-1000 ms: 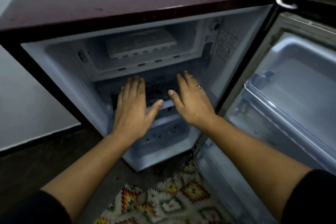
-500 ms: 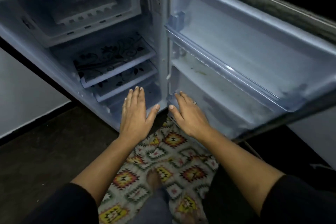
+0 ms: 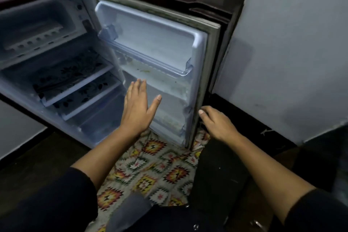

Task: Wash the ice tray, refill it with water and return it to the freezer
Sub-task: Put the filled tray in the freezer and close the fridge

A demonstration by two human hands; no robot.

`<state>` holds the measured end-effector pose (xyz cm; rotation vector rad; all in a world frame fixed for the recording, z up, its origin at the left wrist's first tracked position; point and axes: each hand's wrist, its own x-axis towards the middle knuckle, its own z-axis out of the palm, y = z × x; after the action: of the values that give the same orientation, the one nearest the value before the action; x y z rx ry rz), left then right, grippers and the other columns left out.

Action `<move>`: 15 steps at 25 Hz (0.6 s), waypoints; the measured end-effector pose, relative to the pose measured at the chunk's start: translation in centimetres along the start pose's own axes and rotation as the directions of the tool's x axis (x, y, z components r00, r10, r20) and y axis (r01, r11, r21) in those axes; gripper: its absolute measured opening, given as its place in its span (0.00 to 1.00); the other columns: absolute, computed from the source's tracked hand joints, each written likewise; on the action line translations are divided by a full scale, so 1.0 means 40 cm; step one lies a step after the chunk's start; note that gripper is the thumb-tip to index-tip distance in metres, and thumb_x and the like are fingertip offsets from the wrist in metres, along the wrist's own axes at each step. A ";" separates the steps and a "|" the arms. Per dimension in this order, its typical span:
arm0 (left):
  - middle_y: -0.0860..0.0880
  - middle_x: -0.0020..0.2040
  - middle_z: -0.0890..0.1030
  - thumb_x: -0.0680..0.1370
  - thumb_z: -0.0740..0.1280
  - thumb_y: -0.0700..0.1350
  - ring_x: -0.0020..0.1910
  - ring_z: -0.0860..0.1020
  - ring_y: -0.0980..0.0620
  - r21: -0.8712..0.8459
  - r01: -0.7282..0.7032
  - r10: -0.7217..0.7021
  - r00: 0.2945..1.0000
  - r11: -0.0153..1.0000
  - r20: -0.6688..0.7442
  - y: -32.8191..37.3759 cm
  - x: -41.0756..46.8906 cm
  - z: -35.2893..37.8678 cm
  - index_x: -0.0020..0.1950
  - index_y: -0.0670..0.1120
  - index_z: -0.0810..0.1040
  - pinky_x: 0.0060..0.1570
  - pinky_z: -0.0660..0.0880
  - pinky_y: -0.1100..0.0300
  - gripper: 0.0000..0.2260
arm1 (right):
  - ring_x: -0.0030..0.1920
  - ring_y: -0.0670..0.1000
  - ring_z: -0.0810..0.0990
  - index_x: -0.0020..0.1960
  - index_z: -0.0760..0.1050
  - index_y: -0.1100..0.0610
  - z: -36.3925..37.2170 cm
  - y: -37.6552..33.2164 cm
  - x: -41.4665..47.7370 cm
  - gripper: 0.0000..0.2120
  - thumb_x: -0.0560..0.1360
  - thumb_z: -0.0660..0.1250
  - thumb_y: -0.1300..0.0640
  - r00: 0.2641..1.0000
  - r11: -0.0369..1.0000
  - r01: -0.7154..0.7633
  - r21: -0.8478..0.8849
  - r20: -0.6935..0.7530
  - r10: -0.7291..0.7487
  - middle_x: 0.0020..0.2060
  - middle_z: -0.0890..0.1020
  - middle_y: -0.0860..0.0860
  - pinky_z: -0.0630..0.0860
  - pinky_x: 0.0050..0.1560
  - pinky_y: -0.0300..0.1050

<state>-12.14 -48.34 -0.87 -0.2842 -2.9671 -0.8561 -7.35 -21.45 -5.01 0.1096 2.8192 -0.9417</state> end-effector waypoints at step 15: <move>0.43 0.85 0.58 0.79 0.46 0.69 0.85 0.52 0.42 0.259 -0.434 0.473 0.875 0.863 -0.108 0.445 0.341 -0.110 0.85 0.43 0.57 0.81 0.56 0.39 0.42 | 0.66 0.45 0.76 0.75 0.70 0.49 -0.419 -0.161 0.230 0.22 0.86 0.55 0.41 0.917 0.787 0.271 0.554 -0.396 -0.038 0.67 0.79 0.47 0.70 0.73 0.51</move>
<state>-22.28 -33.66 13.42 -0.8165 -2.6286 -0.4512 -19.43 -16.33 10.32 0.1381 2.7379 -2.0340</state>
